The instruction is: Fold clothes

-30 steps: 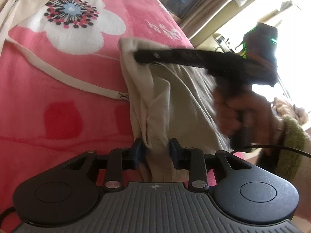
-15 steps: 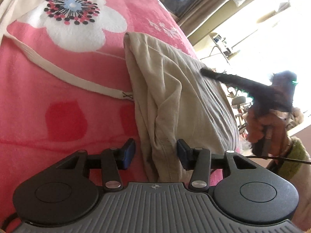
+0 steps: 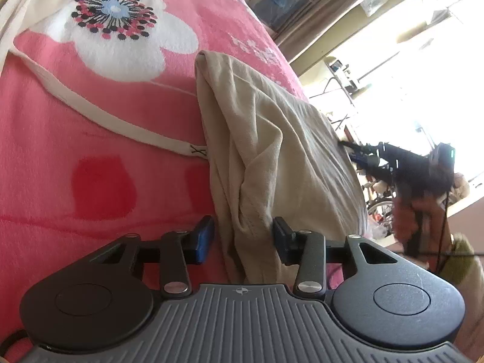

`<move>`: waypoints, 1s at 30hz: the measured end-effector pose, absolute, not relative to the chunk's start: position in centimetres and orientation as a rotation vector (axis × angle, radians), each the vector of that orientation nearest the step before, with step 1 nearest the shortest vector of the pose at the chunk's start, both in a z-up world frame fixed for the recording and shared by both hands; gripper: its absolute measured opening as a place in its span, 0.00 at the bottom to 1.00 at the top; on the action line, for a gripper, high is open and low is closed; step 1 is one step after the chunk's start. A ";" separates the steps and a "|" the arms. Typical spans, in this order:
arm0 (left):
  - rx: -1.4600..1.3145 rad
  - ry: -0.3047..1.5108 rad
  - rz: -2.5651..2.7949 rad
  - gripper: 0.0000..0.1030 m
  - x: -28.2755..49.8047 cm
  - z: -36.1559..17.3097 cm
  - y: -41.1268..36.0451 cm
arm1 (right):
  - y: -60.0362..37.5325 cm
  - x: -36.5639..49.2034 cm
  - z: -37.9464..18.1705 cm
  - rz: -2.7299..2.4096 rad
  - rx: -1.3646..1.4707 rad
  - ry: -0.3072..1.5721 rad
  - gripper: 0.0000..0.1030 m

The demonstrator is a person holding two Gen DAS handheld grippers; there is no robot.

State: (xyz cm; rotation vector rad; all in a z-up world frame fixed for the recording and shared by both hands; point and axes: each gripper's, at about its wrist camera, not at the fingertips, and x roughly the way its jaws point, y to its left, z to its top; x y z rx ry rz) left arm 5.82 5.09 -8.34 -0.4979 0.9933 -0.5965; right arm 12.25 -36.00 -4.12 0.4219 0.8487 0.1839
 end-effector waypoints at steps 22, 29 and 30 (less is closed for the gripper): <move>-0.090 0.803 -0.528 0.28 7.5 -5.4 -0.6 | -26.8 4.1 -3.7 0.342 -0.105 0.733 0.22; -0.108 0.708 -0.552 0.34 6.5 -1.9 0.5 | -31.3 3.7 -2.1 0.235 -0.034 0.714 0.17; -0.105 0.688 -0.570 0.35 6.8 -1.4 0.0 | -31.3 4.0 -1.5 0.246 -0.025 0.694 0.17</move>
